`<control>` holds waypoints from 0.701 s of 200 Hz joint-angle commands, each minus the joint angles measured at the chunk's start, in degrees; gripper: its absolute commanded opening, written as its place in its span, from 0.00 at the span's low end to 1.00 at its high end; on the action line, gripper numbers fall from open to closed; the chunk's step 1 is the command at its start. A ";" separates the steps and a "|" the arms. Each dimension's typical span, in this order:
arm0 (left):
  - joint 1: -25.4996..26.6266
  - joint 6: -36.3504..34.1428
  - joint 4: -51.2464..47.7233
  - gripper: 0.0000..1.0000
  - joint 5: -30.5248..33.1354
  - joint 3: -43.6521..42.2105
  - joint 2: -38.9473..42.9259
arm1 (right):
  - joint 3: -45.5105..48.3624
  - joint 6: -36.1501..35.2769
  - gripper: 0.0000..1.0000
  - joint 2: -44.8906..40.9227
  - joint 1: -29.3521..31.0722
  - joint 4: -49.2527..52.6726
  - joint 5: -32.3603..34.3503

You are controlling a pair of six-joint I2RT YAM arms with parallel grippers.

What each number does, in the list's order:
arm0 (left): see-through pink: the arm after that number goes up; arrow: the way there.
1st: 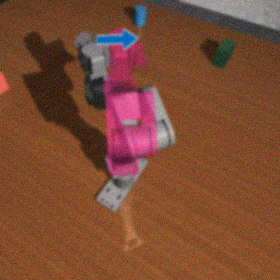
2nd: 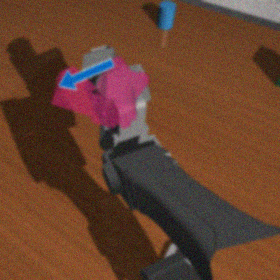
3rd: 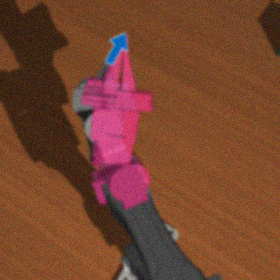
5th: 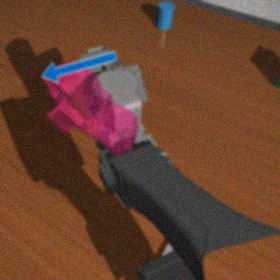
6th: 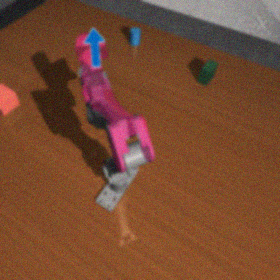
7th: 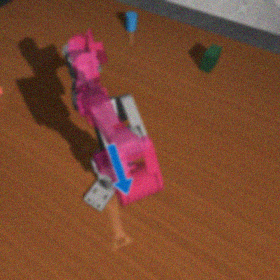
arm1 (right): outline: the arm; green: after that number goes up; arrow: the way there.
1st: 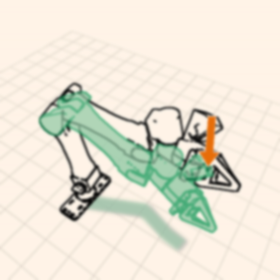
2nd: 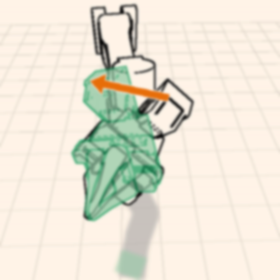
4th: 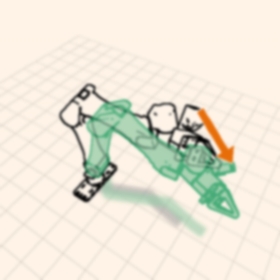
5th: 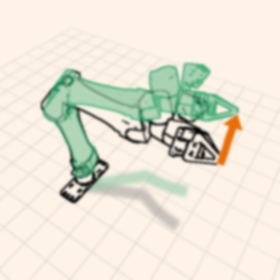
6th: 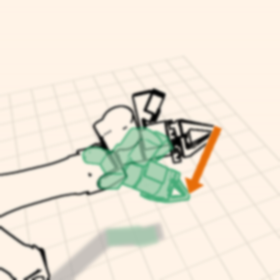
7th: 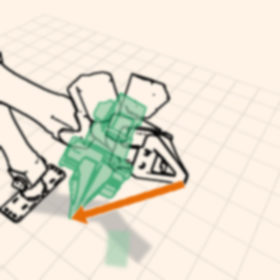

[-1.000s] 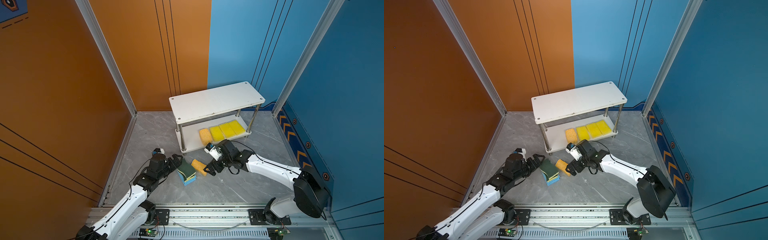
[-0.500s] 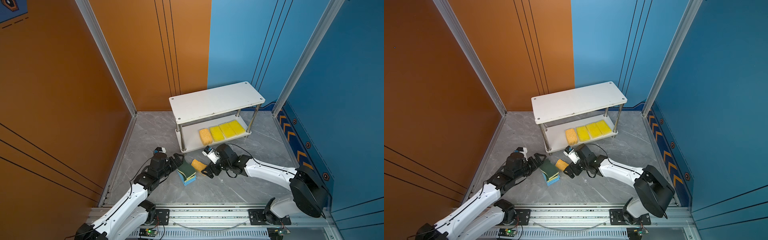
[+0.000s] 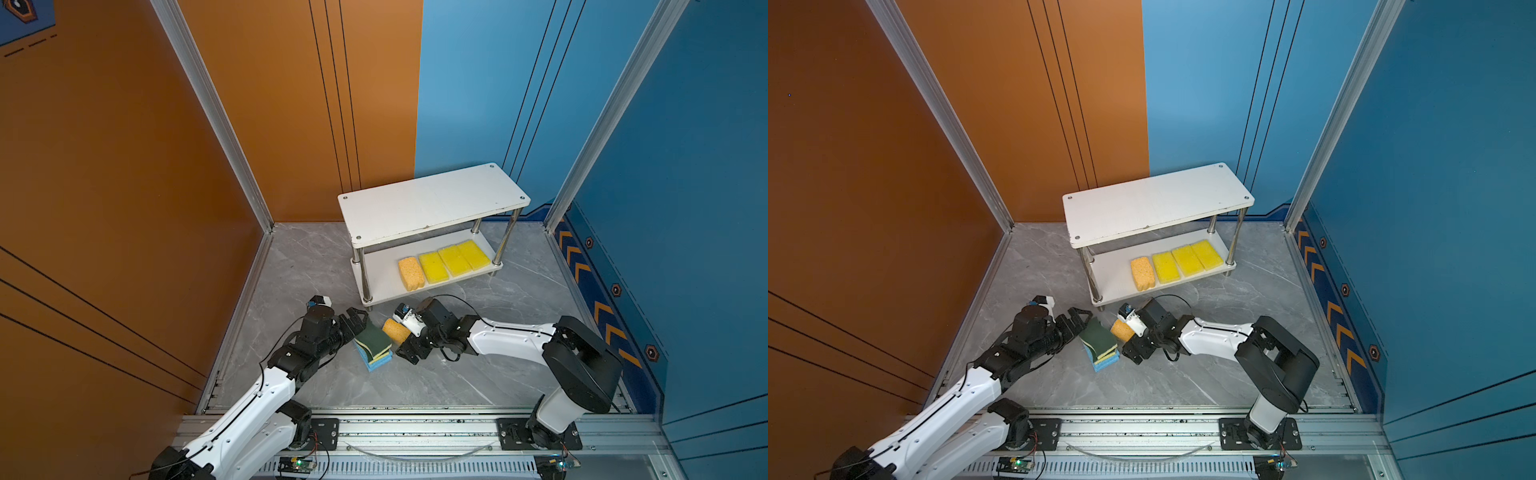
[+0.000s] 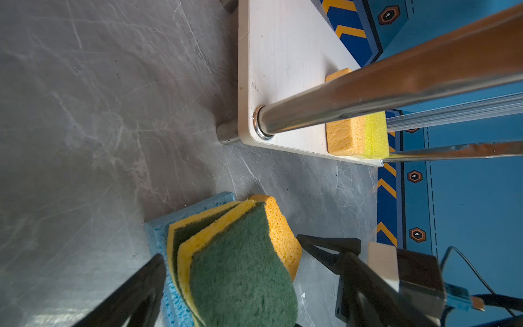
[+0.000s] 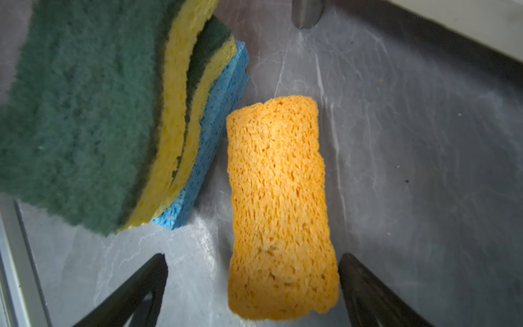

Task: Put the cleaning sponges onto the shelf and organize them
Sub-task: 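Lower the open right gripper over the second orange cellulose sponge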

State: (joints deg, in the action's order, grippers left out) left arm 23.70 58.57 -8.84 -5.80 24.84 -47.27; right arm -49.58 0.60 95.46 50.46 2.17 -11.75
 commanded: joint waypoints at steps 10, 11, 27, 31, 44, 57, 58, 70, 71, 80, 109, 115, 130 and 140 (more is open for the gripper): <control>0.55 -0.18 -1.44 0.98 1.65 1.98 0.66 | -1.81 -1.65 0.92 2.93 0.96 -2.33 3.26; 0.55 -0.19 -1.44 0.98 1.66 1.97 0.63 | -1.82 -1.70 0.92 3.00 0.96 -2.34 3.29; 0.55 -0.23 -1.44 0.98 1.83 1.70 1.17 | -2.34 -1.83 0.91 4.26 1.10 -2.79 3.85; 0.55 -0.22 -1.44 0.98 1.99 1.49 1.46 | -2.47 -1.75 0.91 4.49 1.12 -2.72 3.99; 0.38 -0.29 -3.06 0.98 2.44 1.17 2.21 | -3.14 -1.74 0.90 5.23 1.21 -2.19 4.51; 0.20 -0.46 -3.89 0.97 2.81 0.89 2.79 | -3.23 -1.74 0.89 5.60 1.30 -2.17 5.10; 0.20 -0.56 -3.94 0.97 2.81 0.86 2.84 | -3.23 -1.74 0.89 5.61 1.35 -2.17 5.13; 0.11 -0.81 -3.97 0.97 2.64 0.65 3.10 | -3.23 -1.74 0.87 5.77 1.56 -2.19 5.92; 0.11 -0.82 -3.98 0.97 2.64 0.65 3.08 | -3.19 -1.74 0.87 5.78 1.57 -2.18 6.02; -0.04 -0.91 -3.86 0.97 2.53 0.41 3.16 | -3.09 -1.92 0.86 5.79 1.73 -2.26 6.60; -0.32 -0.60 -2.88 0.97 1.89 -0.43 2.99 | -3.62 -2.36 0.85 6.09 1.84 -2.21 7.97; -0.32 -0.60 -2.82 0.98 1.76 -0.59 3.09 | -3.62 -2.51 0.84 6.14 1.79 -2.26 8.04; -0.47 -0.65 -2.91 0.98 1.58 -1.02 3.23 | -4.54 -2.40 0.82 6.46 1.62 -1.61 7.88; -0.75 -0.57 -2.93 0.98 1.50 -1.41 3.37 | -5.29 -1.98 0.80 6.66 1.48 -1.21 7.82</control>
State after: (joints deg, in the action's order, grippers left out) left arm 23.62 58.46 -10.98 -4.54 24.64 -44.66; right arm -52.12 -0.71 100.84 51.86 0.82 -5.63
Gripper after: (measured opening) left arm 0.976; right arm 0.815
